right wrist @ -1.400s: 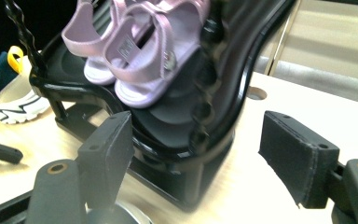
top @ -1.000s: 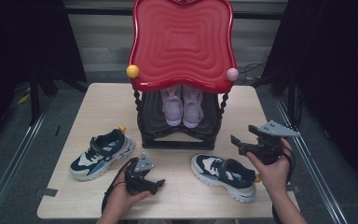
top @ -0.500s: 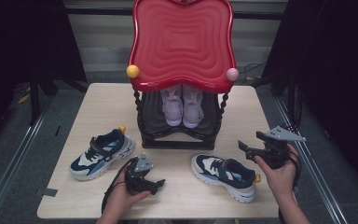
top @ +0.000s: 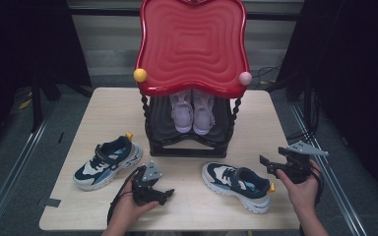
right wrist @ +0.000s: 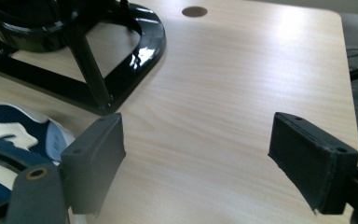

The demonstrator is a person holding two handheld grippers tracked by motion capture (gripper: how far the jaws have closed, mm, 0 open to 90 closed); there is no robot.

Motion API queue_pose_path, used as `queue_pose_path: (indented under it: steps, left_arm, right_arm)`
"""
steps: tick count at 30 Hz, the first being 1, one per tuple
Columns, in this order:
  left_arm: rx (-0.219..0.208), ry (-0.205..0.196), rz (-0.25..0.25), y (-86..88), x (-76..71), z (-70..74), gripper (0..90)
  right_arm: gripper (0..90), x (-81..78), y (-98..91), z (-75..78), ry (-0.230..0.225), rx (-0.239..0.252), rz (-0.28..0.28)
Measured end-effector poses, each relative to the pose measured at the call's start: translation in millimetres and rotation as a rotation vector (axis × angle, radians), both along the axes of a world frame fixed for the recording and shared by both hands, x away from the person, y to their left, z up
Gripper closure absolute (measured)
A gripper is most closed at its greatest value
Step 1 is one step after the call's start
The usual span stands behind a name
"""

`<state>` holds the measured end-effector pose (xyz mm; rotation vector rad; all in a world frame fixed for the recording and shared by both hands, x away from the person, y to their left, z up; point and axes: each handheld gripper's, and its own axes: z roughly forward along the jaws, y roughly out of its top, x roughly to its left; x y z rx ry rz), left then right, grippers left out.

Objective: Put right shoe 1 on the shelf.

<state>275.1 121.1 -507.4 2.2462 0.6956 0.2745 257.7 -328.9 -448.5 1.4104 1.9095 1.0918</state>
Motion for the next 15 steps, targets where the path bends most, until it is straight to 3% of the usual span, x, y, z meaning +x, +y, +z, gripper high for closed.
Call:
queue_pose_path:
  steps: [15]
  left_arm:
    - [-0.004,0.002,-0.001,0.0,0.0,-0.1,15.6]
  right_arm:
    - [14.1,-2.4,-15.3,-34.5,0.087,-0.007,-0.011]
